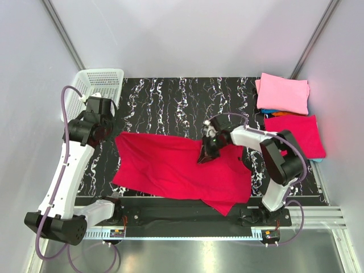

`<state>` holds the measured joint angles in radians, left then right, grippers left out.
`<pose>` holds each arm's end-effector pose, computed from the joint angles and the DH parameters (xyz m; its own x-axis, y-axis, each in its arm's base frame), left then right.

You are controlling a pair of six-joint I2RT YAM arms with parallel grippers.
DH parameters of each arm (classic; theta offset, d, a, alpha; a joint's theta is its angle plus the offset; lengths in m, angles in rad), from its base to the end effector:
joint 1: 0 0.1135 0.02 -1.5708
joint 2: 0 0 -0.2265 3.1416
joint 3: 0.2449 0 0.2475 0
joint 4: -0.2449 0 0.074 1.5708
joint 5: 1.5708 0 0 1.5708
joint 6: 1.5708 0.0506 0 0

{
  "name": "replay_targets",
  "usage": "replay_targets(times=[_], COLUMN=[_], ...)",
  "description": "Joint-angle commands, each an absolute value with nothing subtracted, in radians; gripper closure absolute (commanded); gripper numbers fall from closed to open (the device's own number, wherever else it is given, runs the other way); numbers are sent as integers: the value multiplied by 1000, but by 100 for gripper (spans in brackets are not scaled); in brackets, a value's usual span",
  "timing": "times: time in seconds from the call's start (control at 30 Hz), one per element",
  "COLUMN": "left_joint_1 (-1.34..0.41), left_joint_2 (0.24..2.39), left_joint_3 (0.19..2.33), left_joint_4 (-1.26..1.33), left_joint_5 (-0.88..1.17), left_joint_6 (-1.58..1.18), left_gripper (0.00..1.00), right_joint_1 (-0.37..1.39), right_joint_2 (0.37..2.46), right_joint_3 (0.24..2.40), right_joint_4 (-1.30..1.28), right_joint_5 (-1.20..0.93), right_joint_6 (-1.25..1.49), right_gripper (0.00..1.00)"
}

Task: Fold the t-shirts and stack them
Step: Fold the tshirt

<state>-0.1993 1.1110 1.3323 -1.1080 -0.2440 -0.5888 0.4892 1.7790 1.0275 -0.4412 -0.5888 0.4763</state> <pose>0.2165 -0.0313 0.3323 -0.6553 -0.4174 -0.6295 -0.3866 0.9014 -0.1953 0.2746 0.1780 0.1071 -0.9912 -0.0957 -0.0914 -0.1320 0.7670 0.6279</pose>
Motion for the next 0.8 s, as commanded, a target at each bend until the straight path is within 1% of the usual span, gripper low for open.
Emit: replay_targets(times=[0.0, 0.03, 0.1, 0.13, 0.2, 0.23, 0.33, 0.57, 0.63, 0.77], left_joint_1=[-199, -201, -199, -199, -199, -199, -199, -199, -199, -199], left_joint_2=[1091, 1094, 1095, 1095, 1095, 1094, 1092, 1092, 1092, 1094], left_joint_3=[1322, 1316, 1313, 1310, 1310, 1310, 1307, 1301, 1302, 1299], left_joint_4=[-1066, -1066, -1066, -1066, -1068, -1066, -1068, -1066, -1066, -1066], left_joint_5=[-275, -275, -278, -278, -284, -287, -296, -298, -299, -299], left_joint_6=[-595, -594, -594, -591, -588, -586, -584, -584, -581, -581], left_gripper=[100, 100, 100, 100, 100, 100, 100, 100, 100, 100], right_joint_1=[574, 580, 584, 584, 583, 583, 584, 583, 584, 584], right_joint_2=[1747, 1711, 1669, 1628, 1592, 1566, 1546, 1609, 1617, 1580], right_joint_3=[1049, 1043, 1028, 1026, 1035, 1042, 1058, 1085, 1083, 1062], right_joint_4=[-393, -394, -397, -403, -451, -468, -503, -549, -571, -600], right_joint_5=[-577, -551, -508, -444, -381, -320, -249, -155, -114, -57], right_joint_6=[534, 540, 557, 561, 554, 552, 542, 519, 512, 522], right_gripper=[84, 81, 69, 65, 60, 59, 59, 62, 64, 66])
